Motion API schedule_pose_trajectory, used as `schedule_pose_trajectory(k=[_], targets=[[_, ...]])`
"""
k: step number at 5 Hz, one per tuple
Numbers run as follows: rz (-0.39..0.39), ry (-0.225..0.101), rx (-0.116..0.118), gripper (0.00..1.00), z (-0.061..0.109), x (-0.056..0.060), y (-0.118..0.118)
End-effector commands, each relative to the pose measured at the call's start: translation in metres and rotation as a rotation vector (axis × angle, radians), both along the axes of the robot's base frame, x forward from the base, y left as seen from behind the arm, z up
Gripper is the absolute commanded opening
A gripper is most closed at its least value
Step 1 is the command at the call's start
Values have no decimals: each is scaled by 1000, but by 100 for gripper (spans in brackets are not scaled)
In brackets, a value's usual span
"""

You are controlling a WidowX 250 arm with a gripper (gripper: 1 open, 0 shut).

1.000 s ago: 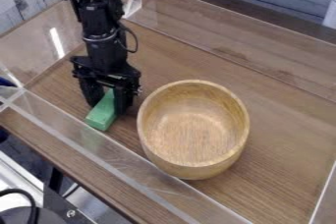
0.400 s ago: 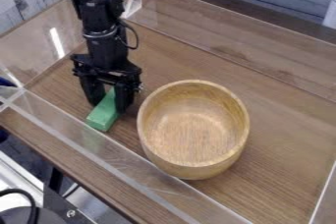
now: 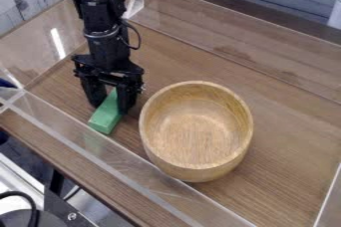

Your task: Put the green block in the brown bowl

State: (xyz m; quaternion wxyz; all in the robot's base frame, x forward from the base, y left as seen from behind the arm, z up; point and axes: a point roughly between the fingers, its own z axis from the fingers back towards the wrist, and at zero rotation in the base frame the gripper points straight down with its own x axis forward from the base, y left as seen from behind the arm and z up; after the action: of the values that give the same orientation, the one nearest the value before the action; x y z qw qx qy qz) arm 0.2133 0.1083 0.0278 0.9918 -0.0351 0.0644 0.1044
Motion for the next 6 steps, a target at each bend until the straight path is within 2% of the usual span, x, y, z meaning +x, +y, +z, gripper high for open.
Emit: schedule_pose_trajectory(k=[1,2,3,5,6], targets=[[16,-68,30,0,15,11,9],[16,-67,30,100,15,11,10],[19,-67,28,0,13,12,9],[23,-86,19,0,30,16,5],[25,-118,14,0,50,21,-1]])
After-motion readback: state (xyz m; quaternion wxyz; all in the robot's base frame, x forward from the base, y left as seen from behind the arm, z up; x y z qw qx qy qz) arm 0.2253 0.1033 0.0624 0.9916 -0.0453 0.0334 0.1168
